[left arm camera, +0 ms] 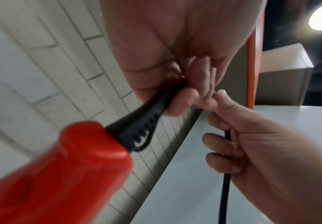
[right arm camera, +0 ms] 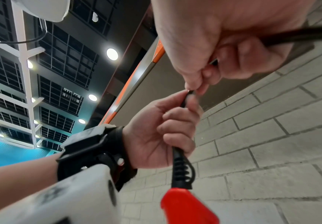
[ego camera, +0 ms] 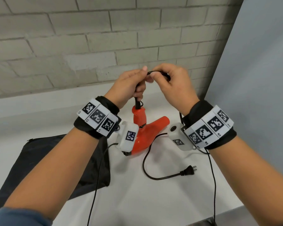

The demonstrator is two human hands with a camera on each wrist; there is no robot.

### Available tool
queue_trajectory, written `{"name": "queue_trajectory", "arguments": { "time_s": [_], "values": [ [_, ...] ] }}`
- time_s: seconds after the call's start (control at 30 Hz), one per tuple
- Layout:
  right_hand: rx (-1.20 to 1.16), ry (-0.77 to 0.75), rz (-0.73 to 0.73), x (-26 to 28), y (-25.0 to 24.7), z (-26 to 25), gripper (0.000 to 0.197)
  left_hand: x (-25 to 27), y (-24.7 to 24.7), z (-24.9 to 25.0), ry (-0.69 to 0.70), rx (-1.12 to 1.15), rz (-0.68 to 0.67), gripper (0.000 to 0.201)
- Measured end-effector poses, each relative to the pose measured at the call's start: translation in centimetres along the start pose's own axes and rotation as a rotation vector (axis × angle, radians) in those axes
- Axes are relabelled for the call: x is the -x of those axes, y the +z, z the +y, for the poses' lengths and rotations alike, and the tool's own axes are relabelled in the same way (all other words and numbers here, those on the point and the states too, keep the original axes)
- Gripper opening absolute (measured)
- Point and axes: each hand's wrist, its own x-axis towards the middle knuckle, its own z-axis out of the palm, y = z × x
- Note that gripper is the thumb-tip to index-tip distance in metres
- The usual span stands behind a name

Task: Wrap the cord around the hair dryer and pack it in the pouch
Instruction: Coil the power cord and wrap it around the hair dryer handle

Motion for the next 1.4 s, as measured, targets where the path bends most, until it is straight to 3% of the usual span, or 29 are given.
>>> {"name": "queue_trajectory", "arguments": {
  "time_s": [0.1, 0.17, 0.3, 0.47, 0.6, 0.8, 0.97, 1.07, 1.17, 1.23, 1.3, 1.4],
  "values": [
    [0.002, -0.029, 0.109, -0.6, -0.2, 0.6, 0.011, 0.0, 0.0, -0.2, -0.058, 0.078, -0.046, 0.045],
    [0.064, -0.044, 0.104, -0.8, 0.3, 1.4, 0.017, -0.1, -0.2, -0.4, -0.105, 0.182, -0.052, 0.041],
    [0.038, 0.020, -0.018, 0.9, 2.6, 3.5, 0.036, -0.4, -0.5, -0.7, -0.154, 0.407, 0.015, 0.034],
    [0.062, 0.228, -0.286, 5.2, 4.5, 4.2, 0.043, -0.6, -1.3, -0.8, -0.142, 0.477, 0.089, 0.034],
    [0.122, 0.274, -0.289, 6.9, 5.0, 4.1, 0.042, -0.4, -1.1, -0.9, -0.107, 0.476, 0.071, 0.031],
    [0.528, 0.081, -0.456, 8.0, 4.5, 2.9, 0.036, 0.0, -0.7, -0.8, -0.041, 0.360, 0.150, 0.026],
    [0.720, -0.354, -0.125, 6.5, 2.5, 1.3, 0.025, -0.1, -0.6, -1.1, -0.001, 0.152, 0.145, 0.031],
    [0.720, -0.445, -0.028, 4.6, 1.4, -0.3, 0.019, 0.2, -0.1, -0.6, -0.014, 0.120, 0.058, 0.027],
    [0.581, -0.374, 0.029, 2.5, 0.8, -1.7, 0.027, 0.6, 0.7, -0.2, -0.016, 0.078, 0.043, 0.032],
    [0.507, -0.257, 0.018, 1.4, 0.7, -2.0, 0.026, 0.7, 0.9, -0.1, -0.030, 0.074, 0.035, 0.047],
    [0.398, -0.088, -0.067, 0.4, 0.5, -1.6, 0.025, 0.7, 0.9, -0.3, -0.039, 0.065, -0.015, 0.058],
    [0.164, 0.058, -0.180, -0.2, 0.4, -0.4, 0.023, 0.6, 0.4, -0.3, -0.082, 0.064, -0.045, 0.054]
  ]
}}
